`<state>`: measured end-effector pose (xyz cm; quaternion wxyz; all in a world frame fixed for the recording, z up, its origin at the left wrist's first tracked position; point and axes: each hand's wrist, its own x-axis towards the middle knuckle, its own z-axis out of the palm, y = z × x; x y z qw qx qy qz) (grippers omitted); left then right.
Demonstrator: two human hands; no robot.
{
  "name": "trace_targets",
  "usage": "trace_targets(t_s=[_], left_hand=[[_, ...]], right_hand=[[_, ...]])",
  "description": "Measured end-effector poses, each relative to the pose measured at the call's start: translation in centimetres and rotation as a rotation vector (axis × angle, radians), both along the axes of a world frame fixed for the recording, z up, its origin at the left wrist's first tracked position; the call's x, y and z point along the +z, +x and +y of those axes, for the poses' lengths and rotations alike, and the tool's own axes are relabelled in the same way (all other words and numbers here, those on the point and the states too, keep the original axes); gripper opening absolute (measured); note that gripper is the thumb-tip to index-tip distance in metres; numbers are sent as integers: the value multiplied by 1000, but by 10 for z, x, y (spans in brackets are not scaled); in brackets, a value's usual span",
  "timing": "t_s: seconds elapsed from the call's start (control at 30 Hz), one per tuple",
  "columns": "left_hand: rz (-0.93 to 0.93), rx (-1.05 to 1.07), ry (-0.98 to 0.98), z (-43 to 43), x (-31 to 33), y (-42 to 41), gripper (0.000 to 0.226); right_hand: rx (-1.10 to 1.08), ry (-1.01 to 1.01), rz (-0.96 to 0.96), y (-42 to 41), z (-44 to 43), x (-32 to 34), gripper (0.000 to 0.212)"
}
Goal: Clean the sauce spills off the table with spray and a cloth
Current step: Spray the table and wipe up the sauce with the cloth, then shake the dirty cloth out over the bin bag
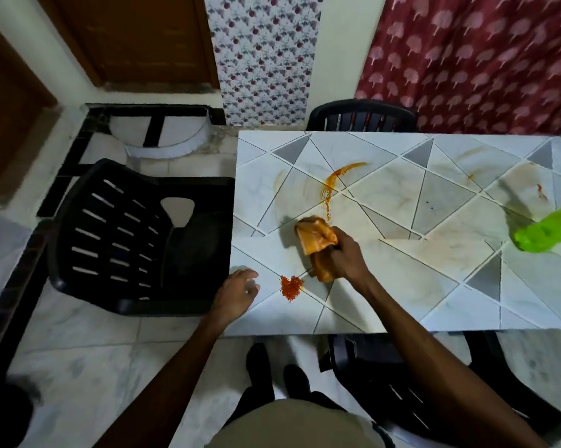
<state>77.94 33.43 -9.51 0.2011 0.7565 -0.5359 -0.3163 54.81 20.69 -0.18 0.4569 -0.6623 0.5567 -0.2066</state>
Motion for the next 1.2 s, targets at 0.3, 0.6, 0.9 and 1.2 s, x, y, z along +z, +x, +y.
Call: trace_targets(t_s=[0.3, 0.6, 0.9, 1.2], left_hand=[[175, 364, -126, 59, 23, -29, 23], [280, 819, -227, 205, 45, 9, 15], [338, 1404, -385, 428, 56, 91, 12], [340, 1525, -462, 581, 51, 215, 10]], right_hand=[[-53, 647, -479, -4, 23, 23, 30], [271, 977, -391, 107, 123, -3, 48], [600, 1011, -198, 287, 305, -15, 34], [690, 938, -118, 449, 447, -22, 37]])
